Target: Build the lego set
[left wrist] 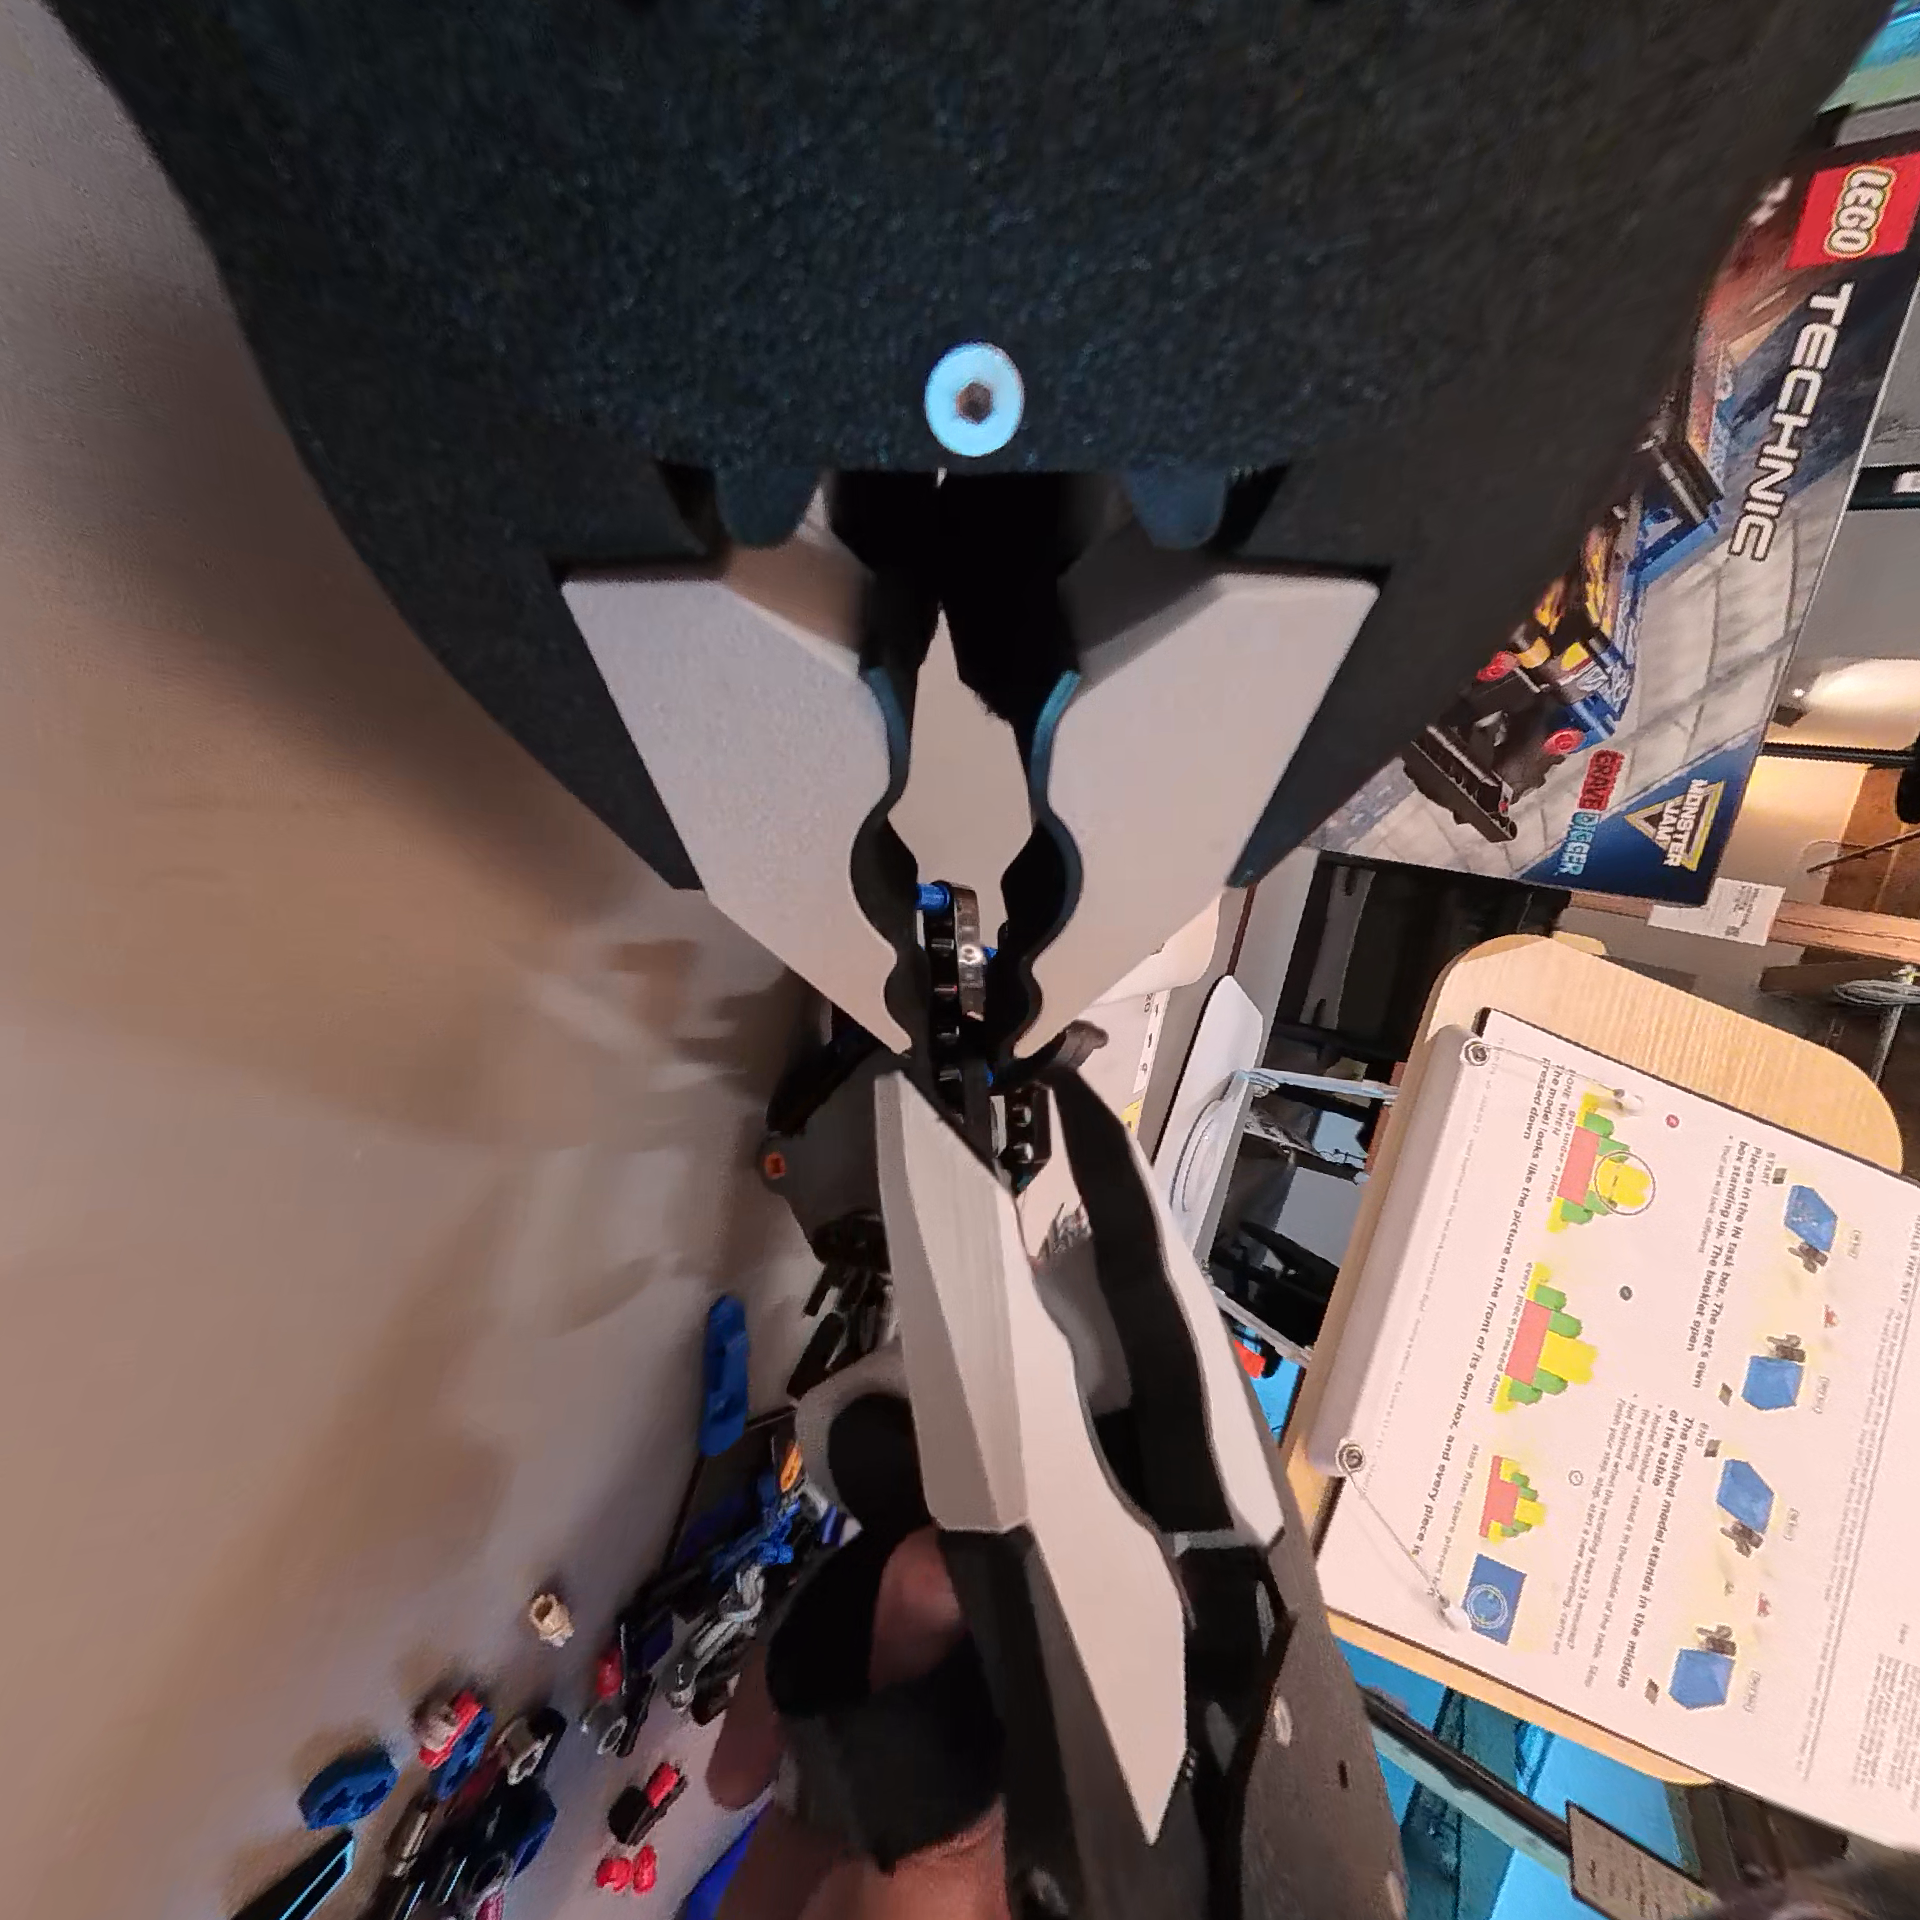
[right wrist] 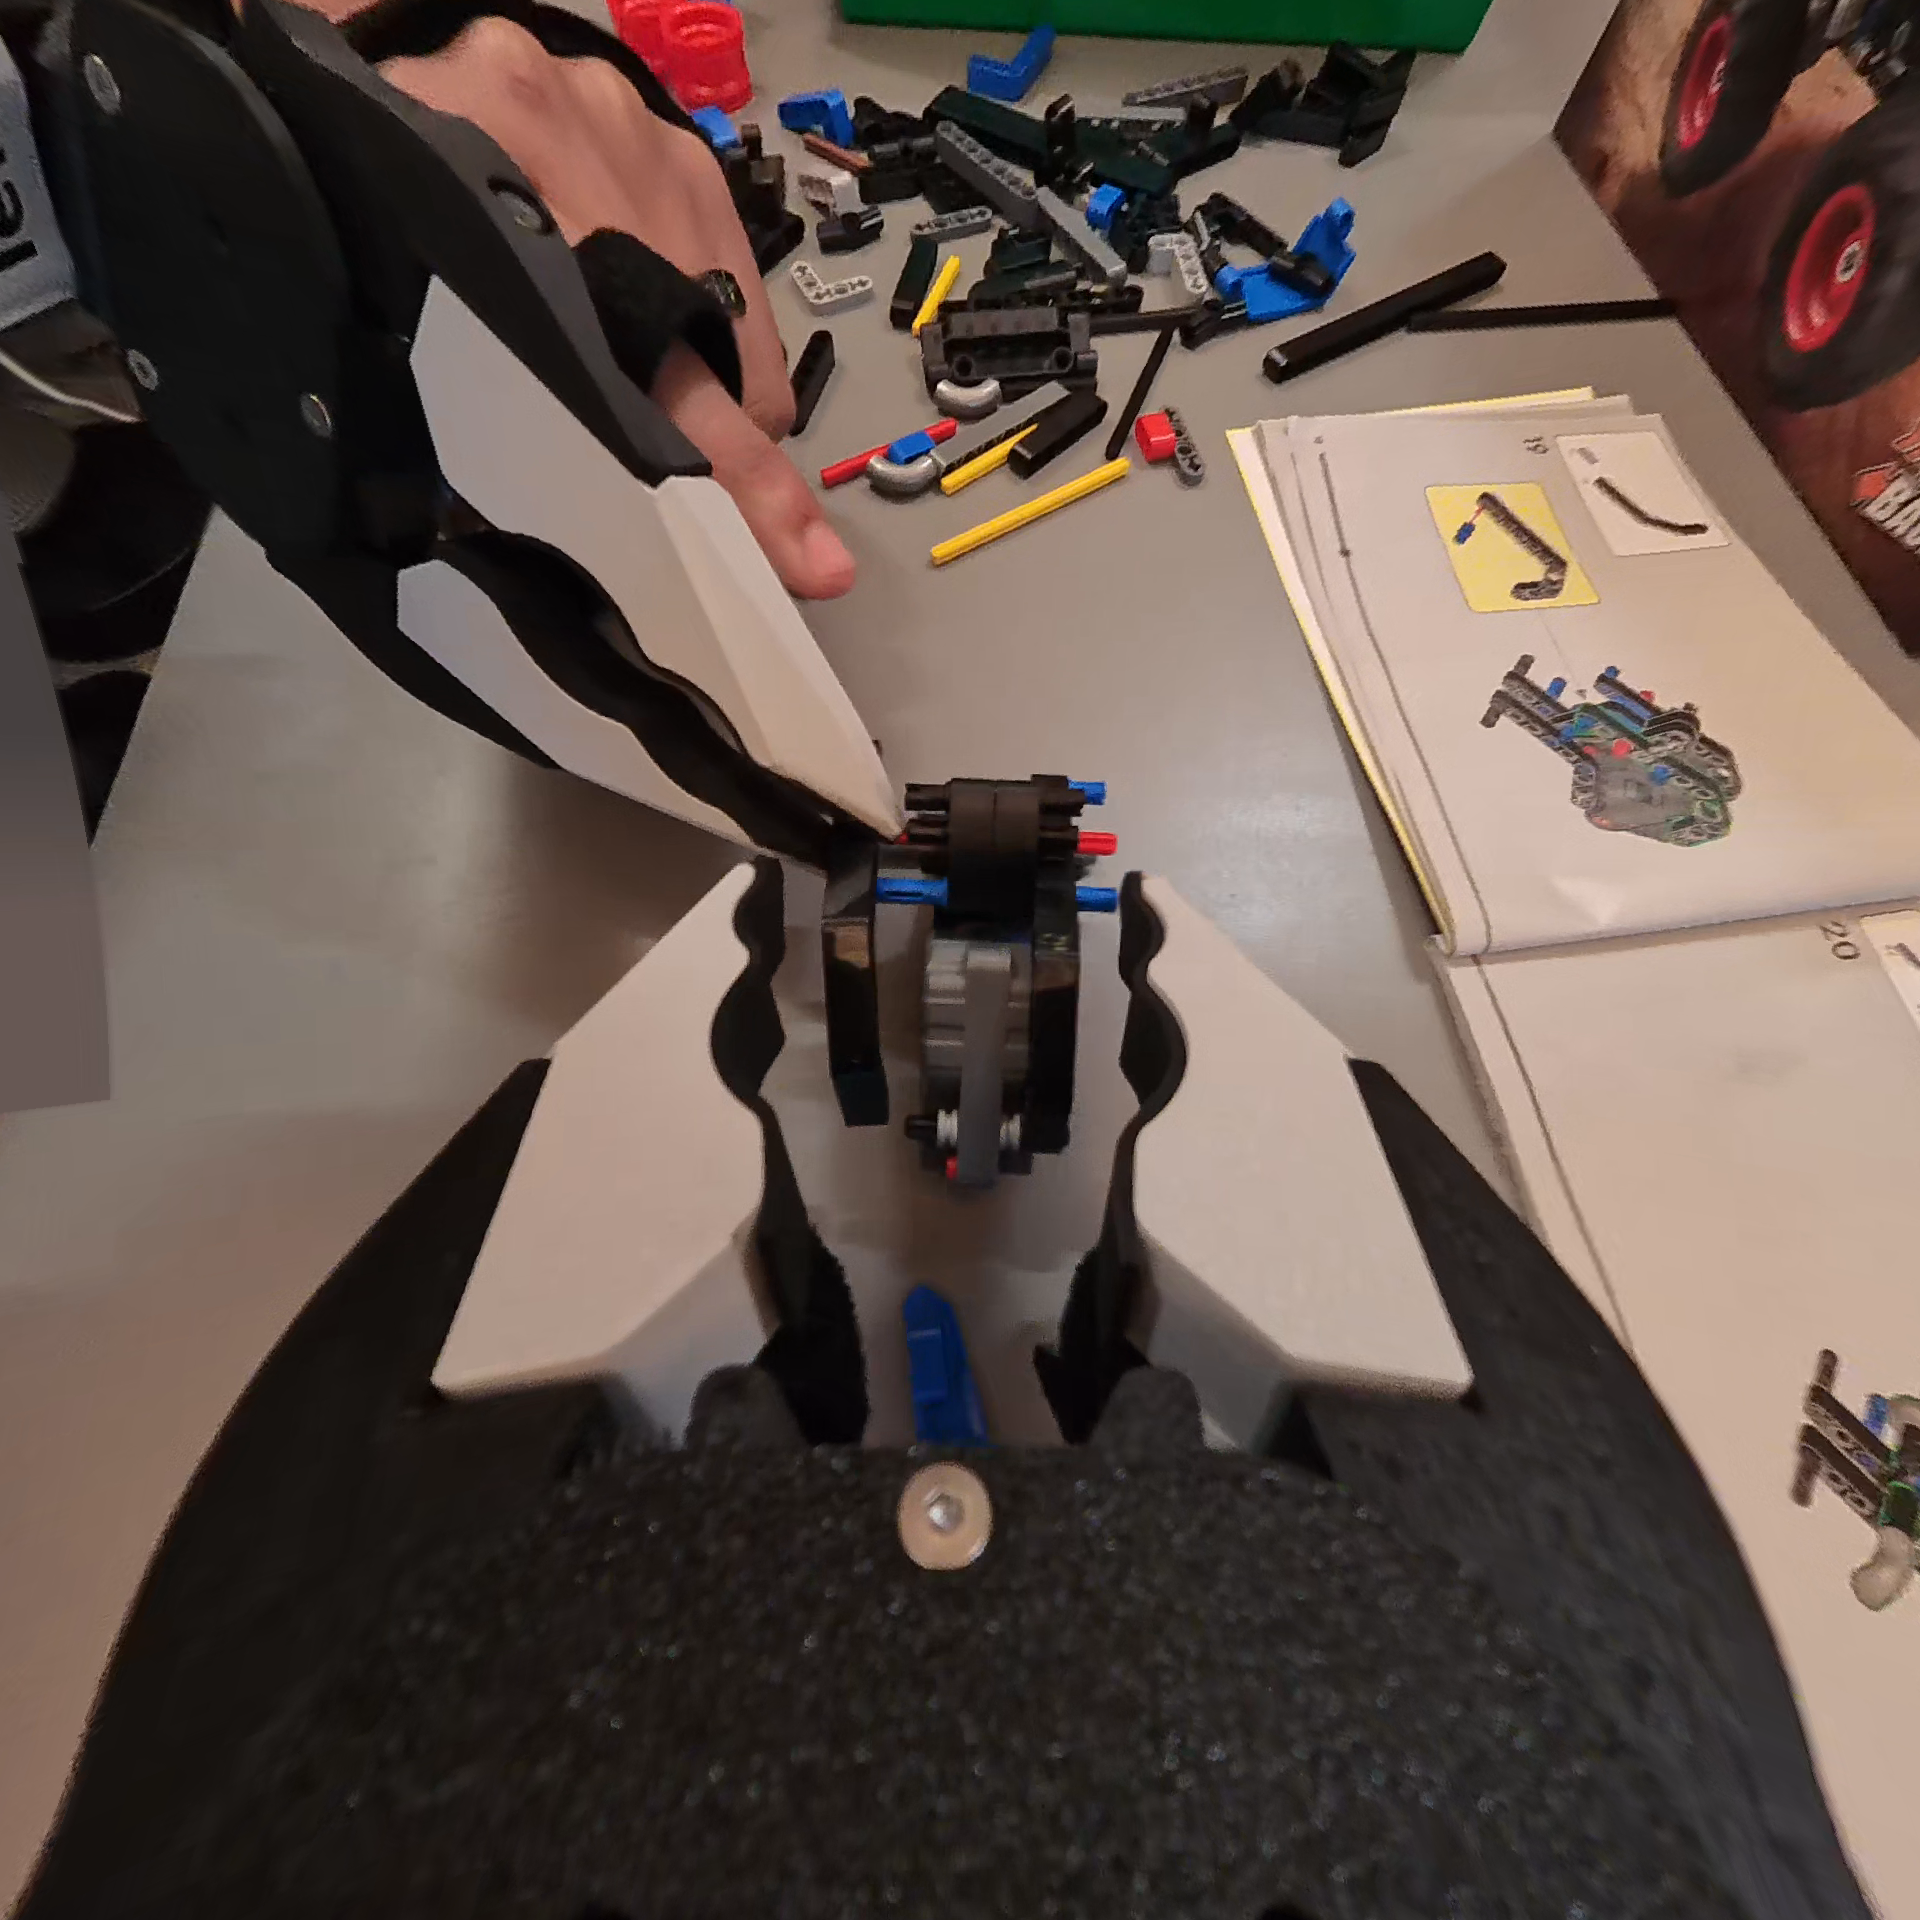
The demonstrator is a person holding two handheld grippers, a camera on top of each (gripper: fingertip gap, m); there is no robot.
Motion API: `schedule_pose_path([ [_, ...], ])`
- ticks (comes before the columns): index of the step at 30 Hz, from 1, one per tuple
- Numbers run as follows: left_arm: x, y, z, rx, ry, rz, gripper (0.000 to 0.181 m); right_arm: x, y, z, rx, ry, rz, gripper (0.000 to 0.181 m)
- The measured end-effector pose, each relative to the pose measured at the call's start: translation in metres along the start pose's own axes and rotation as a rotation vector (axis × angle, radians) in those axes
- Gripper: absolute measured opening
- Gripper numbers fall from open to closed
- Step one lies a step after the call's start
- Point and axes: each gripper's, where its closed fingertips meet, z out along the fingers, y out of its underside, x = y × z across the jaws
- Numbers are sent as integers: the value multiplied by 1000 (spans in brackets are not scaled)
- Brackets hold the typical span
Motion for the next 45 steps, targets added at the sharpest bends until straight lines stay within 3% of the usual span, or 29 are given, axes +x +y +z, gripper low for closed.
schedule_pose_path([
  [14,5,-6,-4,-36,0,32,8,-3,11,5,-51,-20,26,60],
  [23,6,-3,1,-85,8,-13,8,-9,6,-1,-17,-26,-9,71],
  [31,6,-2,2,-85,-5,11,8,-5,7,-2,-21,-19,6,61],
  [38,1,0,0,-77,-3,19,8,1,-8,-9,3,6,-21,70],
  [41,2,2,1,-78,6,20,8,2,4,2,-92,-24,-21,83],
  [45,2,3,0,-78,16,29,8,-2,11,6,-122,-81,18,81],
])
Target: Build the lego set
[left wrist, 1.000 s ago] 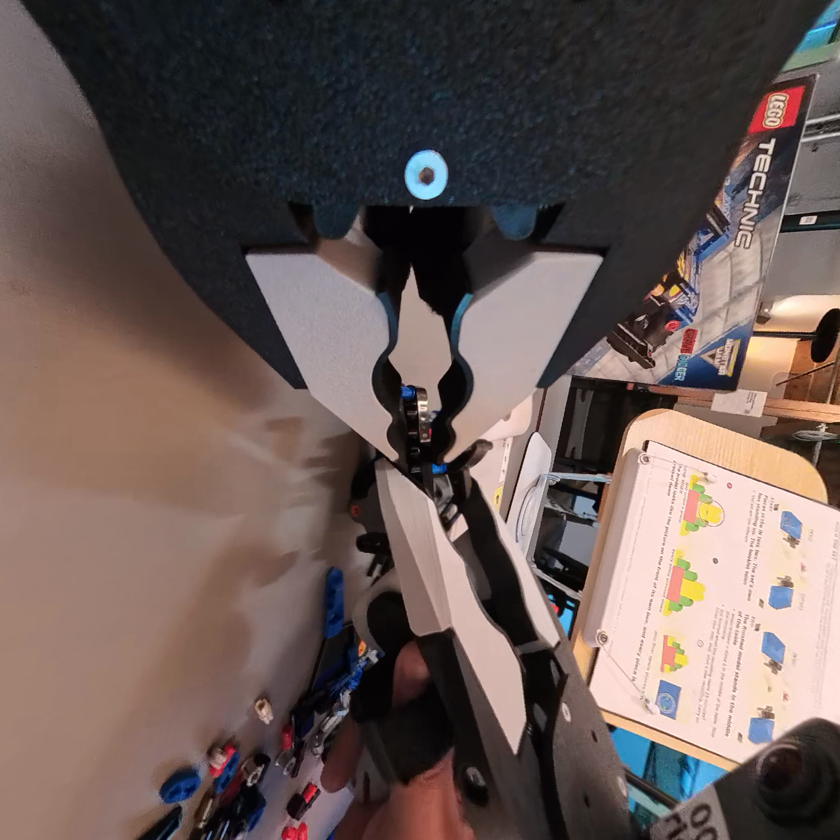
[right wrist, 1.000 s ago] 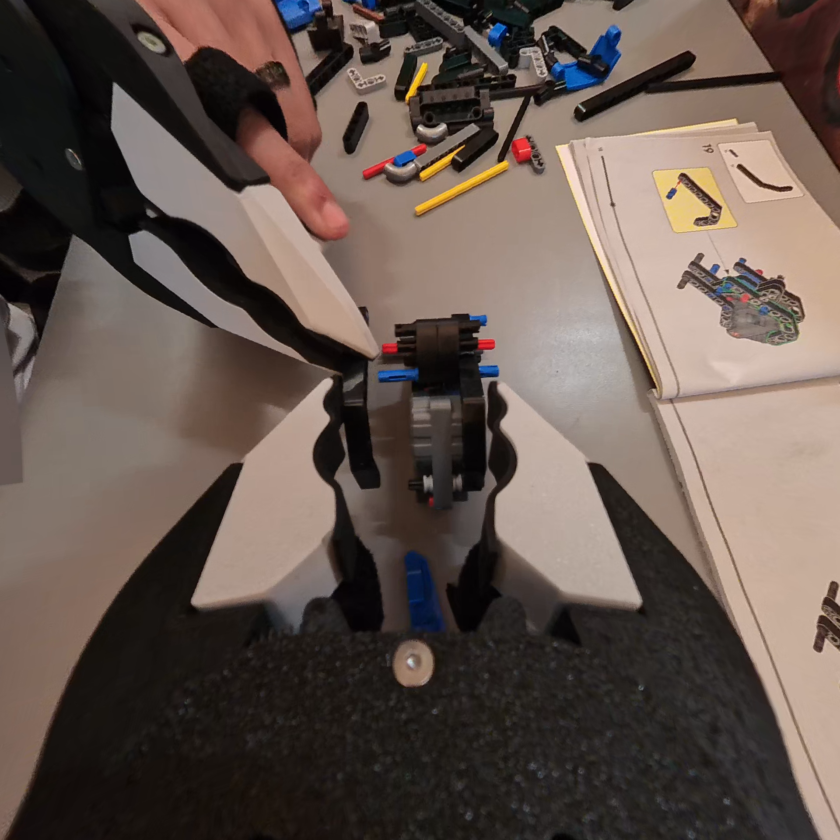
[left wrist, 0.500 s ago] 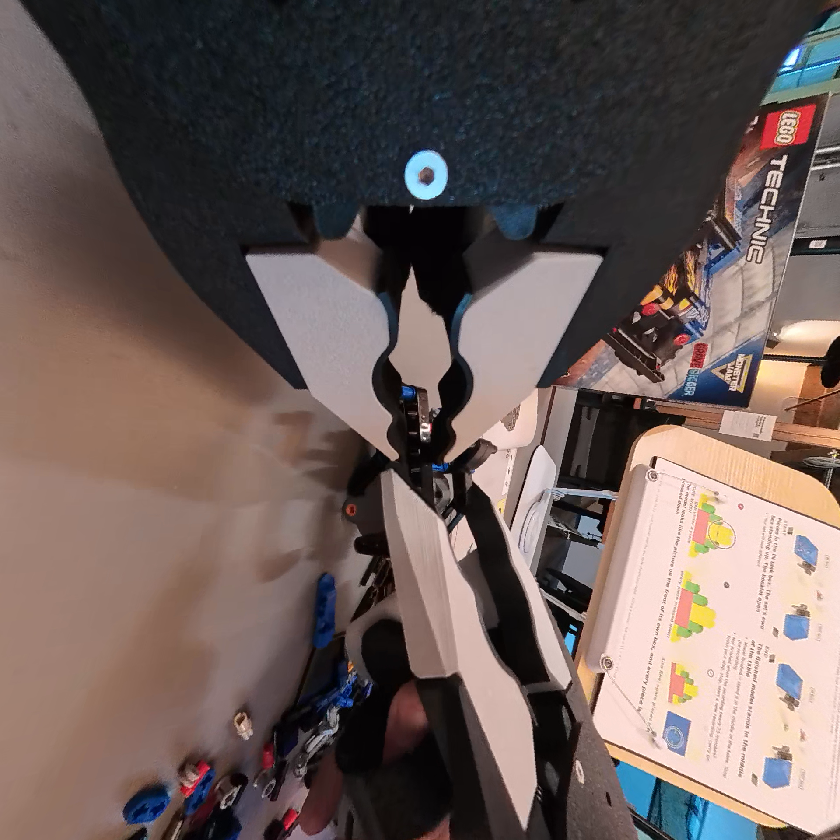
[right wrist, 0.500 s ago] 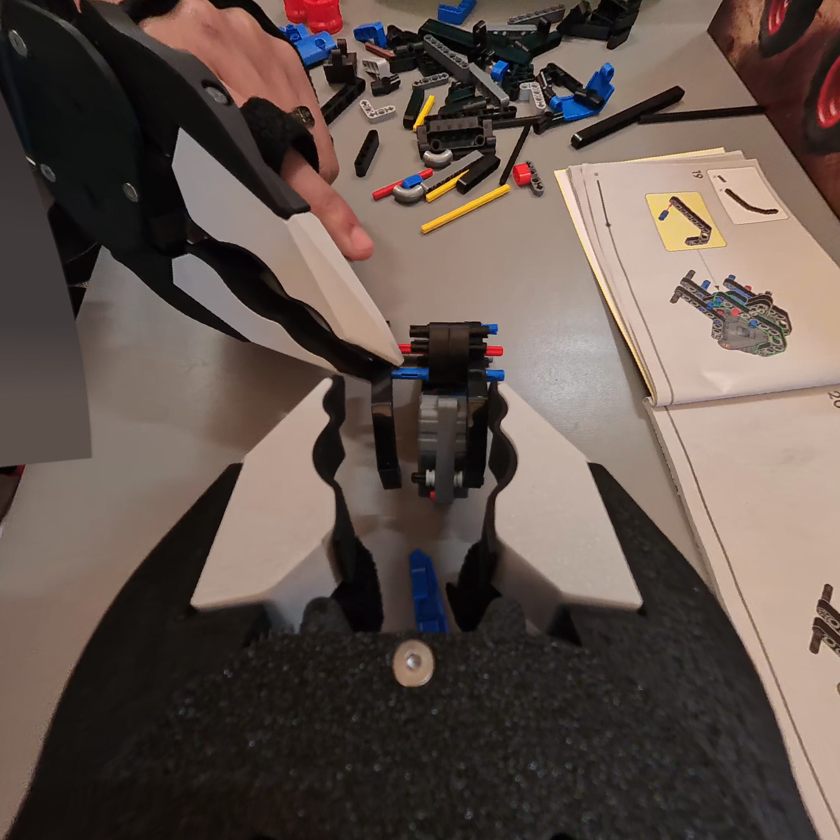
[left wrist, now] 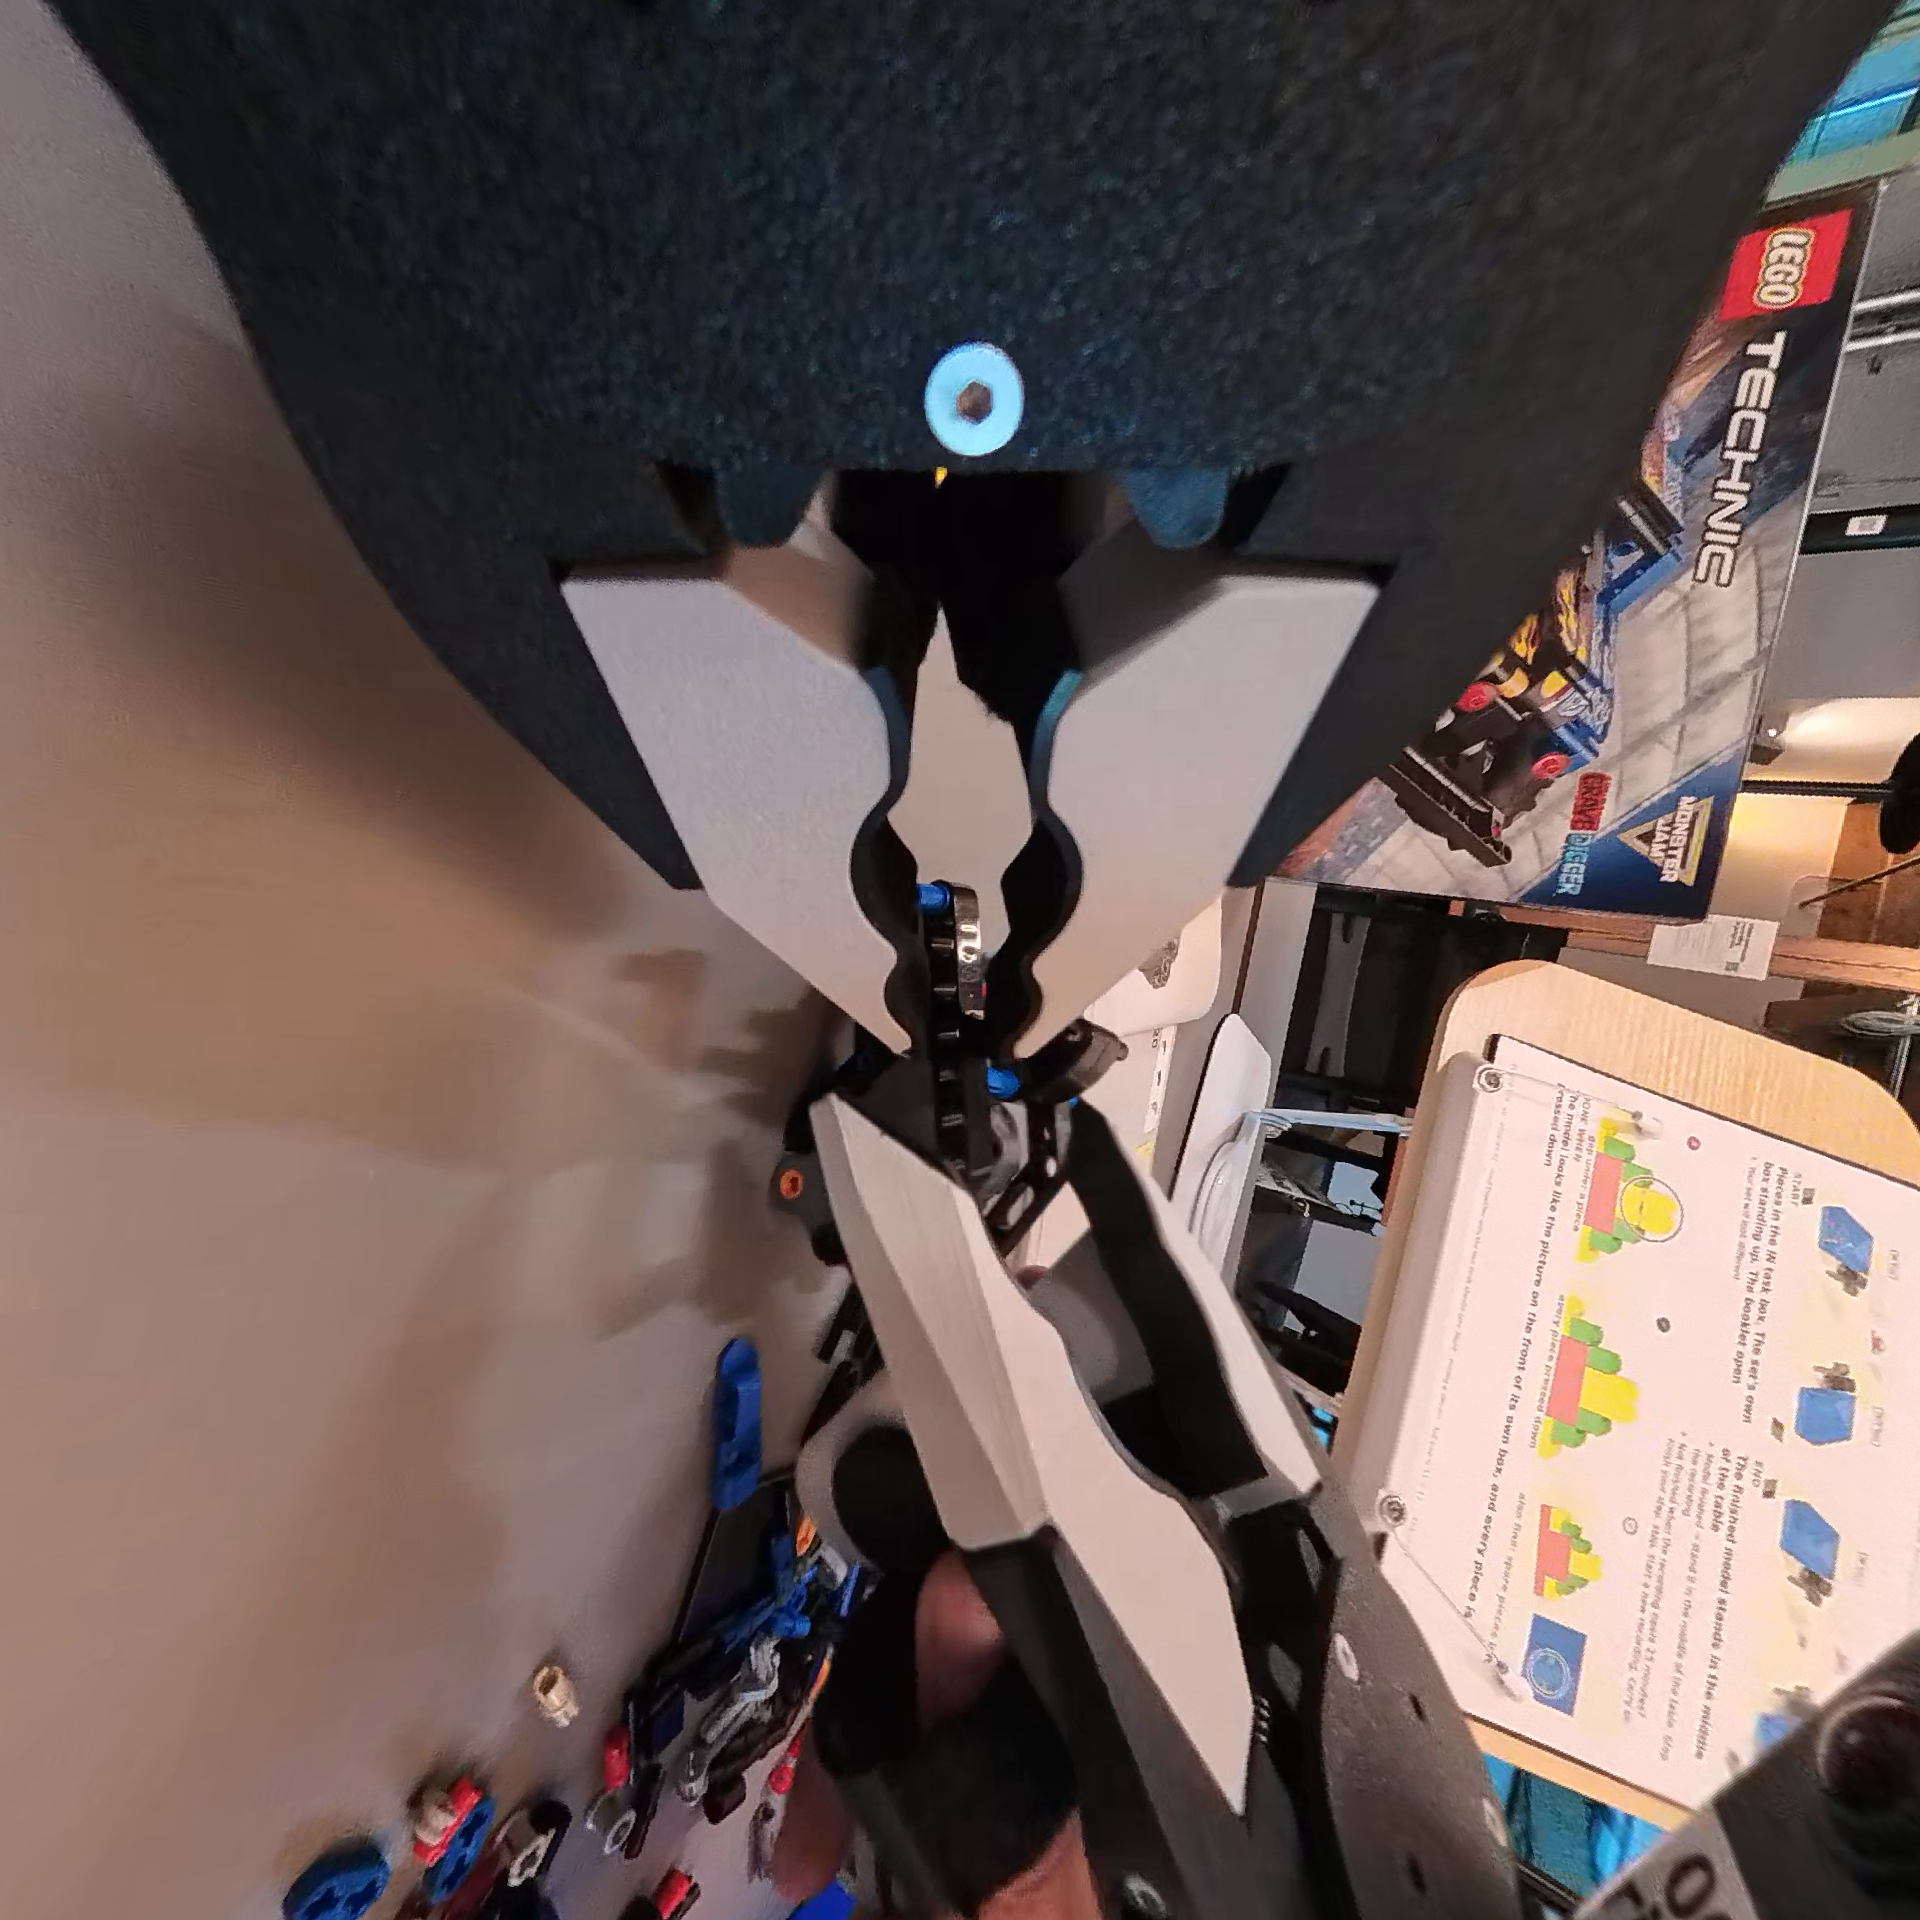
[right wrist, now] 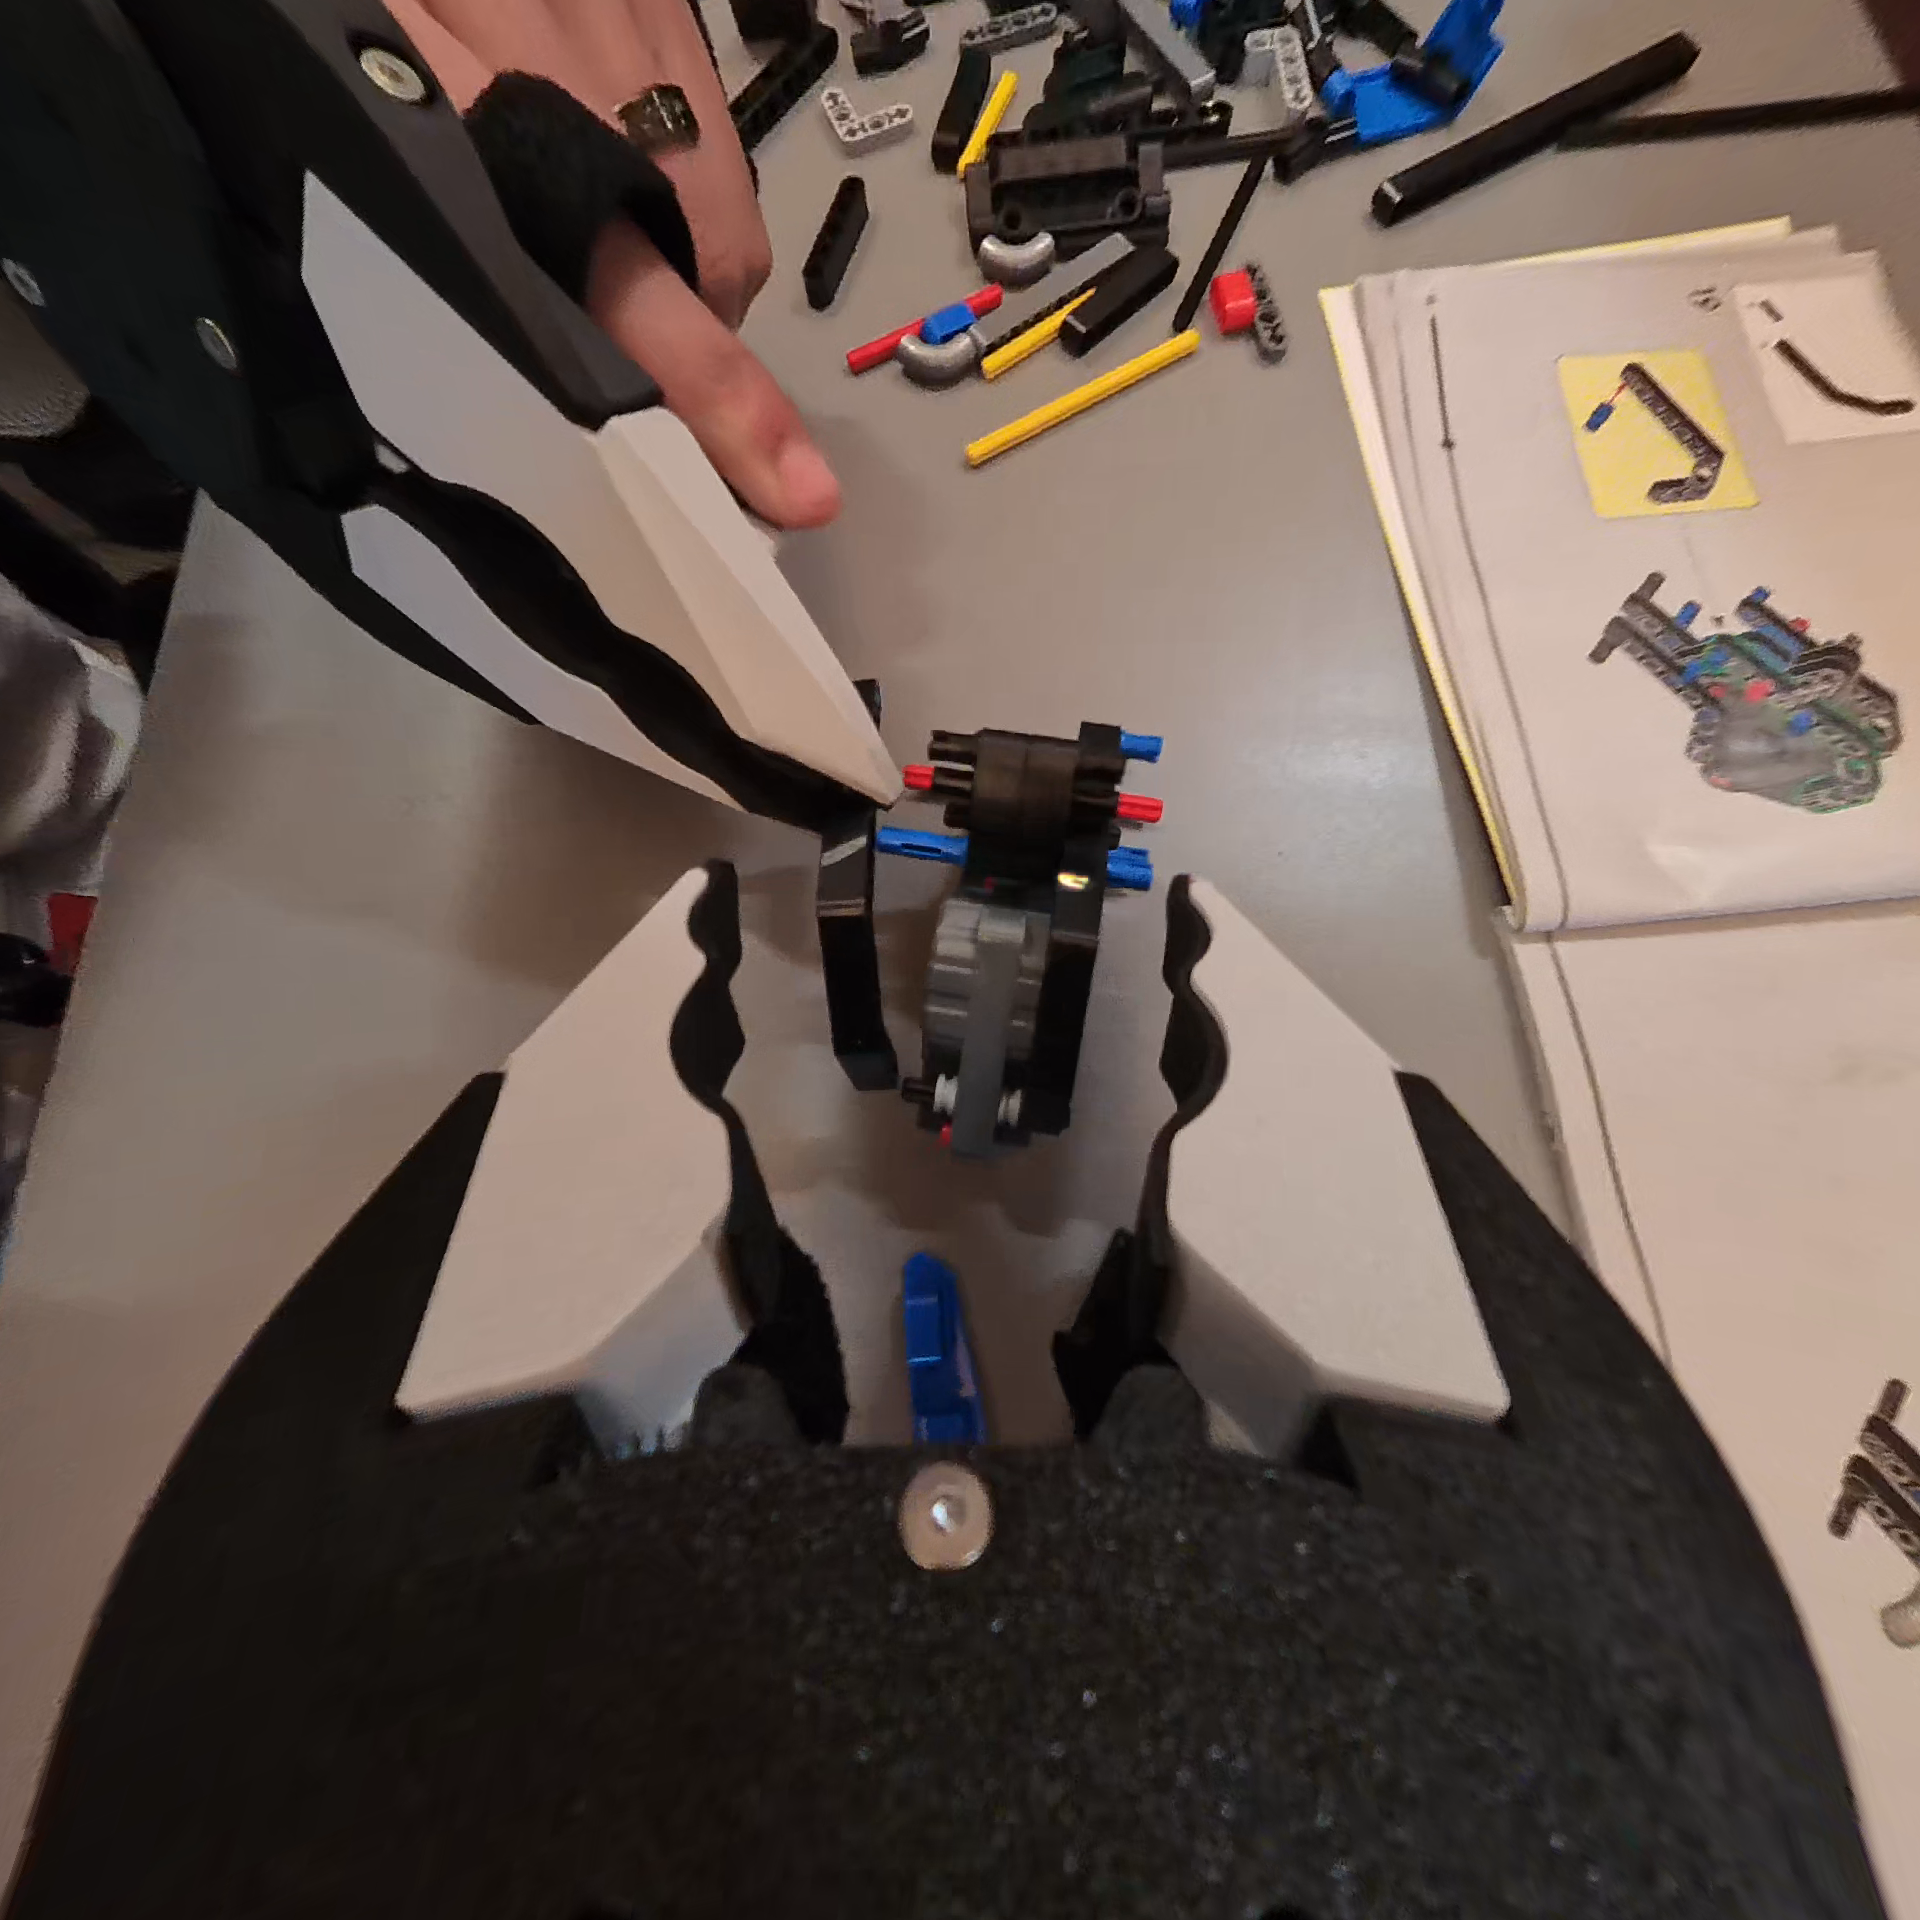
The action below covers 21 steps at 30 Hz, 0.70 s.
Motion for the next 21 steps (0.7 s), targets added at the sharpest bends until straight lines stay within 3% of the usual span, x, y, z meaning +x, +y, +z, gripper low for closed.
schedule_pose_path([
  [21,4,0,-1,-21,-6,34,8,-3,-6,6,11,37,-41,69],
])
